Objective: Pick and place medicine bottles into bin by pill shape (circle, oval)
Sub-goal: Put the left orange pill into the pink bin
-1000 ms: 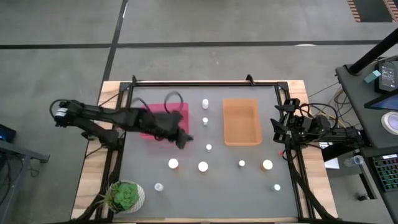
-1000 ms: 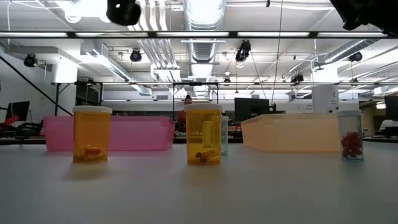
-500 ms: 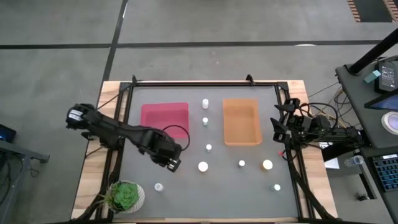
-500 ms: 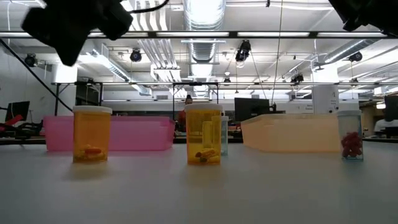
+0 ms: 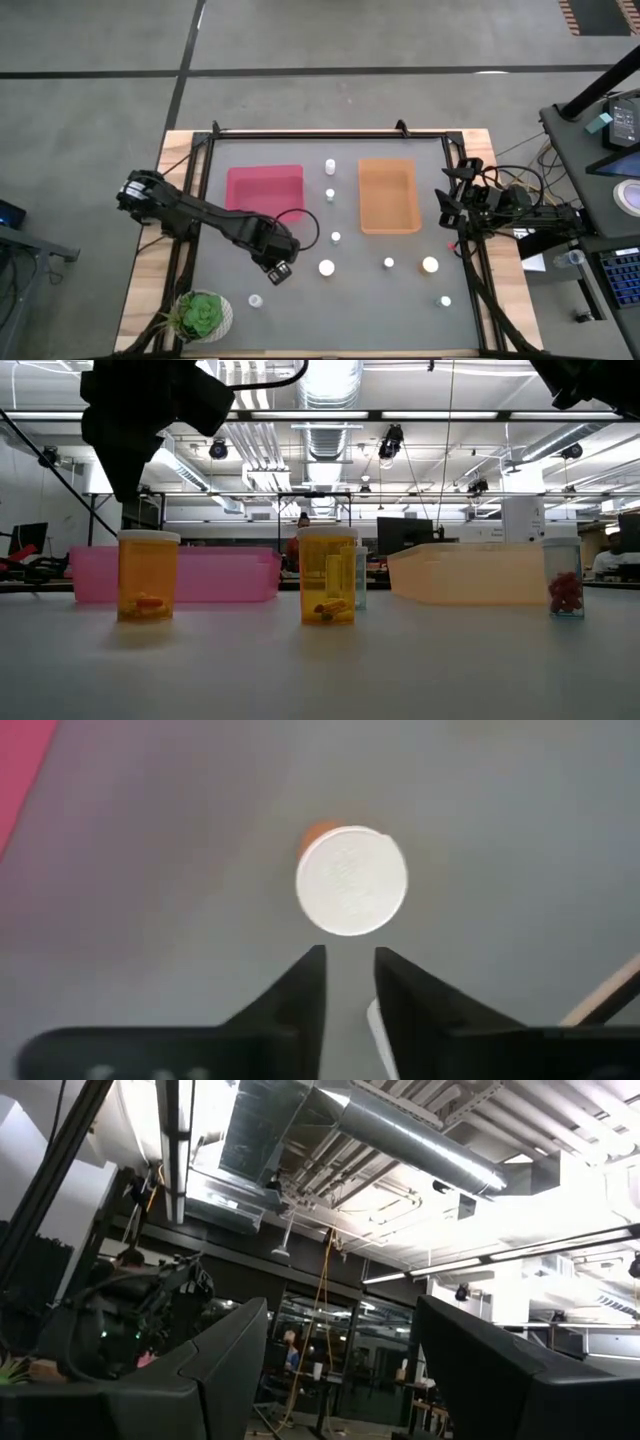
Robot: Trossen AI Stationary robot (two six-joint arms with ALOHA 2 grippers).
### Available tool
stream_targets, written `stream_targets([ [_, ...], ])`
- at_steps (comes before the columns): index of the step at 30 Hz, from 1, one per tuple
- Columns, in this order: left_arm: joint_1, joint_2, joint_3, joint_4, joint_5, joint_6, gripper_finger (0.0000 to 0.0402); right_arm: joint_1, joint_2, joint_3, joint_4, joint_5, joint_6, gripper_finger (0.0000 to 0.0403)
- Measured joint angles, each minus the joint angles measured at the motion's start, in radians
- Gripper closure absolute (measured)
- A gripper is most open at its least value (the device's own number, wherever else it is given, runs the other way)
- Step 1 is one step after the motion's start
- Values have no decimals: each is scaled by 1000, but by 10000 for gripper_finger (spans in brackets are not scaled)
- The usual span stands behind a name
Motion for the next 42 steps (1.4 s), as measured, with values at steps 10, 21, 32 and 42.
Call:
stream_targets([
  [10, -41, -10, -1, 31, -38, 296, 173, 0, 0, 0, 0, 0, 0, 154],
  [21, -86, -10, -13, 70, -237, 485, 147, 0, 0, 0, 0, 0, -5, 154],
  [32, -86, -4, -39, 110, -224, 483, 147, 0, 0, 0, -4, 0, -8, 154],
  [42, -86, -4, -107, 203, -215, 450, 147, 0, 0, 0, -4, 0, -8, 154],
])
